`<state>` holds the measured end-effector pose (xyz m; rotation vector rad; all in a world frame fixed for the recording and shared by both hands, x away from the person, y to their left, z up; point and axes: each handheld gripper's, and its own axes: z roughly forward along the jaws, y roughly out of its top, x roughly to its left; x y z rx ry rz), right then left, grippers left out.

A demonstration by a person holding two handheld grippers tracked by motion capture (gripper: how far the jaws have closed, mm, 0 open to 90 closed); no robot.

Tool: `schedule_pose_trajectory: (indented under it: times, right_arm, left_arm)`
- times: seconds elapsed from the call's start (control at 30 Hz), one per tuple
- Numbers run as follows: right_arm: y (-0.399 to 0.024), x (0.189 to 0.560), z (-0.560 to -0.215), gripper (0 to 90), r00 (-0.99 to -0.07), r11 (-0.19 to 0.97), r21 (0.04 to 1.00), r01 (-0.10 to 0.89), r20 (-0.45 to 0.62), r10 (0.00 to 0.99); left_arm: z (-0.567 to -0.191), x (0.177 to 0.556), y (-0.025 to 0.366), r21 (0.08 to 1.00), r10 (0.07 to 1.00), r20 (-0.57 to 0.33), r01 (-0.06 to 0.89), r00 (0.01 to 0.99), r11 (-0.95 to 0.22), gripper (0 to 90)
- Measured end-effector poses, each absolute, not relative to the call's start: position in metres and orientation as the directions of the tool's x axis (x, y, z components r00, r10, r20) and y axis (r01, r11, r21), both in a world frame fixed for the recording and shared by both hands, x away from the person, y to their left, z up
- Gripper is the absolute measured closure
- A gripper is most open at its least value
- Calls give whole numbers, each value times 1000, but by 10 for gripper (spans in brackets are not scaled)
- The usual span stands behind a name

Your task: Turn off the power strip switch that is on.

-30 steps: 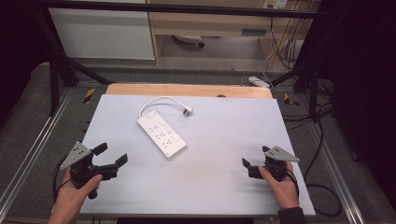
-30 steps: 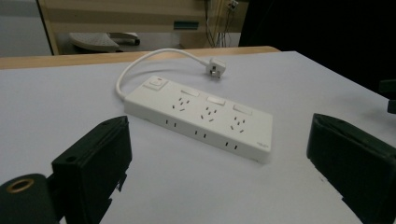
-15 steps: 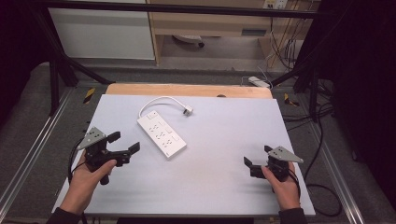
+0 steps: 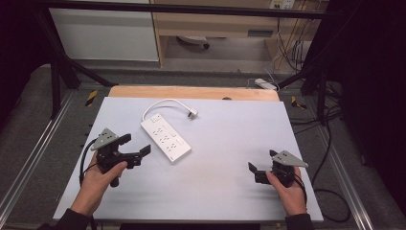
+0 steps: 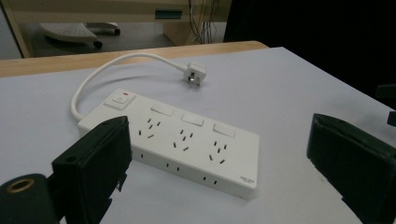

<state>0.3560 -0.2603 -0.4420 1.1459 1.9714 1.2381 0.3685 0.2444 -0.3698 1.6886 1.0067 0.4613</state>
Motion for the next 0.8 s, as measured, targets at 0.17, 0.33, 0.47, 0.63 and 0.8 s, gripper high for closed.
schedule_pose_trajectory:
  times: [0.17, 0.33, 0.47, 0.63, 0.8]
  right_arm:
    - [-261, 356, -442, 35, -485, 209, 901, 380, 1, 875]
    - [-262, 355, -442, 34, -481, 207, 903, 378, 1, 877]
    - [-262, 355, -442, 34, -483, 210, 903, 376, -3, 876]
    - [-262, 355, -441, 34, -486, 209, 904, 374, -1, 874]
    - [-261, 356, -442, 33, -491, 218, 900, 376, -6, 871]
  left_arm:
    - [-364, 374, 239, 922, 801, -157, 377, 578, -90, 65]
    - [-361, 379, 234, 927, 796, -169, 368, 581, -72, 59]
    - [-358, 384, 230, 929, 798, -168, 364, 578, -68, 65]
    - [-352, 389, 227, 934, 786, -170, 352, 594, -64, 64]
    - [-345, 395, 227, 943, 779, -164, 327, 605, -56, 63]
